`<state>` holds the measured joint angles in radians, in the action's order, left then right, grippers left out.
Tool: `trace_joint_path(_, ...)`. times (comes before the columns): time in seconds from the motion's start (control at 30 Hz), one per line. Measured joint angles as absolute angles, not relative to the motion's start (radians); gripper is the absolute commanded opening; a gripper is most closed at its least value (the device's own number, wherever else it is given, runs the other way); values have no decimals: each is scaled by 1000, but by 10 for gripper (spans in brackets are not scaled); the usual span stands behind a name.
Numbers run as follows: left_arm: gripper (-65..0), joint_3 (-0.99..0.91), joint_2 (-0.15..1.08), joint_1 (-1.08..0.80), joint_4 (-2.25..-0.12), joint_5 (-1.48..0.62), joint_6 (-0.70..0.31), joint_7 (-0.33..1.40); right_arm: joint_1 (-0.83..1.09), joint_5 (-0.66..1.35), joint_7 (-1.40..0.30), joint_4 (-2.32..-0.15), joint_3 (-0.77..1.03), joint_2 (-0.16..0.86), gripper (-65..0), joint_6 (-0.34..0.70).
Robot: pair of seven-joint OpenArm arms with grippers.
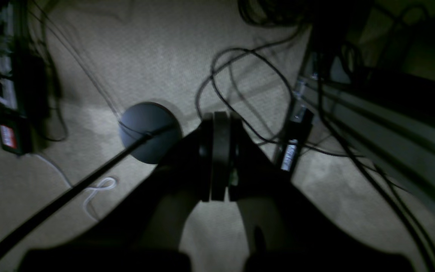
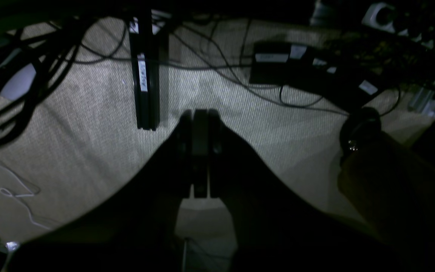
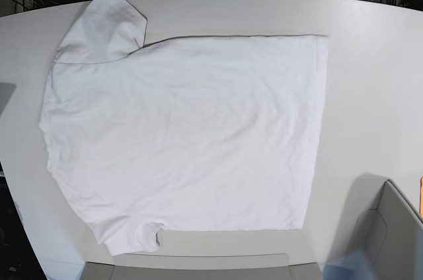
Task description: Fold the T-shirt properly
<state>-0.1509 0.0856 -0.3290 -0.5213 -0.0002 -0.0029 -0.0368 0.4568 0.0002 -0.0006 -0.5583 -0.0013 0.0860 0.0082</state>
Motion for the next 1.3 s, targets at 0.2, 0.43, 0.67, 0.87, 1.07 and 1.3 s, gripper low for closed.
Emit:
trace_joint_path(0.2,-650,-150,95,-461,-701,0,1,-30,561,1,0,-664,-5,106,-649,17)
trace_joint_path(0.43,-650,-151,118,-601,-927,-1,-4,-23,755,3,-11,-974,0,195,-649,3)
trace_joint_path(0.67,-650,-152,119,-764,-1264,-2,-4,51,966,2,-20,-1358,5,184,-649,10)
trace_joint_path(0.87,-650,-154,119,-868,-1525,-1,-7,130,1120,92,-23,-1673,59,218,-649,13)
trace_joint_path(1.07,-650,-243,117,-897,-1729,-1,1,205,1234,133,-29,-1968,220,224,-649,-2)
trace_joint_path(1.3,-650,-264,117,-876,-1938,-2,-6,236,1100,134,-31,-2041,301,233,-649,-4)
